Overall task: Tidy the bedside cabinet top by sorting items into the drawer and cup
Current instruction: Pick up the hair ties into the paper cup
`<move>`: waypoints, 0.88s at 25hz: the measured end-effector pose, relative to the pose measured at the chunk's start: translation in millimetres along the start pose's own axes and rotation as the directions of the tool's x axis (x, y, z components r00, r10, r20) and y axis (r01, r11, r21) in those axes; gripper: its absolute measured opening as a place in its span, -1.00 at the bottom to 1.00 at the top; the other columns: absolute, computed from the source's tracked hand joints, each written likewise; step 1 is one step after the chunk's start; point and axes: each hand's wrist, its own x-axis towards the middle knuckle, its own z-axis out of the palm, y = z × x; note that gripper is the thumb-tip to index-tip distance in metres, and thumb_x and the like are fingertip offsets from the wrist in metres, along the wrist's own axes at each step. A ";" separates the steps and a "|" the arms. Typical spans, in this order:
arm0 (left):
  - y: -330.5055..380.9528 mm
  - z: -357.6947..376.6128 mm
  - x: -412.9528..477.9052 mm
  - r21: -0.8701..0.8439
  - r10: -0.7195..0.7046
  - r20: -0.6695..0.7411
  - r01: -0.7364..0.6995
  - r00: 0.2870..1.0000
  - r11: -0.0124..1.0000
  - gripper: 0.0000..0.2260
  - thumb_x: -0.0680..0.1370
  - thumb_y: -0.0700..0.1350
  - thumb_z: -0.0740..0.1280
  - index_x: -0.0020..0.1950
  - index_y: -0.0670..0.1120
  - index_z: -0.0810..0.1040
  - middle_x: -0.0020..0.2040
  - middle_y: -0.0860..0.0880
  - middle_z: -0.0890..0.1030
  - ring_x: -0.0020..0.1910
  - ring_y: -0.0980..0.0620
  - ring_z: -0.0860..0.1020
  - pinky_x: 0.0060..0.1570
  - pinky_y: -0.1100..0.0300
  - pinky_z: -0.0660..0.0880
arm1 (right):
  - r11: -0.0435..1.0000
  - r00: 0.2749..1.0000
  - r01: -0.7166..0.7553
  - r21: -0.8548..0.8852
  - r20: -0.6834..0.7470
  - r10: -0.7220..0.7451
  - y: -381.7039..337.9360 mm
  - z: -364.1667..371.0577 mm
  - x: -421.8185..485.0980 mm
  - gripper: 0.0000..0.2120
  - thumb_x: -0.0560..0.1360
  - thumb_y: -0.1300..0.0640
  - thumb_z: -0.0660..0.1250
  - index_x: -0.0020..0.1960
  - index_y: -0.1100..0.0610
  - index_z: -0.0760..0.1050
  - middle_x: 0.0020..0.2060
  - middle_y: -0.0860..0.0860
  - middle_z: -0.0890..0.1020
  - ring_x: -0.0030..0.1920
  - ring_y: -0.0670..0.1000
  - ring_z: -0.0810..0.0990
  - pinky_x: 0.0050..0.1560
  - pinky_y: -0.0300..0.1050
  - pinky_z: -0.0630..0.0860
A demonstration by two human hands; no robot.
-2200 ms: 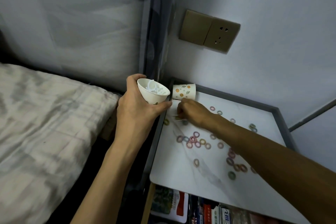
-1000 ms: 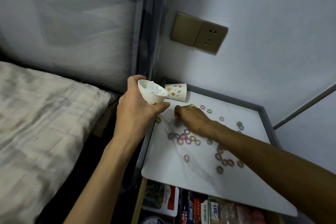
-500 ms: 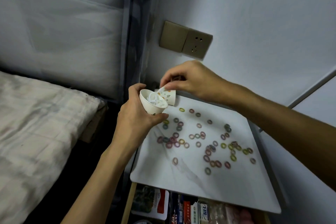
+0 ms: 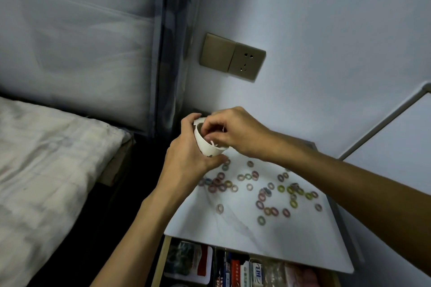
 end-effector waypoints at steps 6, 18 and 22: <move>5.1 11.7 -11.7 -0.080 0.006 0.042 -0.002 0.999 0.997 -0.26 0.19 0.03 0.63 0.23 0.24 0.30 0.00 0.17 0.59 -0.10 0.19 0.59 -0.20 0.23 0.57 | 0.970 0.937 -0.145 0.194 -0.289 0.197 8.4 -5.3 -39.5 -0.95 0.47 0.10 0.45 -0.07 0.00 0.63 -0.21 -0.13 0.61 -0.21 -0.19 0.57 -0.23 -0.39 0.42; 21.3 71.9 -95.1 0.034 0.020 0.660 -0.056 0.751 0.998 -0.40 0.35 0.29 0.48 0.30 0.21 0.36 0.20 0.21 0.36 0.21 0.23 0.34 0.08 0.41 0.32 | 0.811 0.829 -0.521 0.265 -0.070 0.555 32.7 37.6 -217.0 -0.85 0.52 0.18 0.30 -0.17 0.21 0.58 -0.43 -0.02 0.58 -0.41 -0.12 0.58 -0.37 -0.20 0.42; 32.3 90.6 -132.3 0.325 -0.140 0.579 -0.070 0.803 0.943 -0.63 0.57 0.22 0.26 0.17 -0.02 0.59 0.09 0.05 0.61 0.00 0.08 0.57 -0.14 0.25 0.43 | 0.841 0.841 -0.527 0.117 -0.068 0.537 32.6 67.5 -271.4 -0.81 0.54 0.15 0.29 -0.24 0.00 0.52 -0.38 -0.06 0.57 -0.32 -0.09 0.54 -0.30 -0.11 0.39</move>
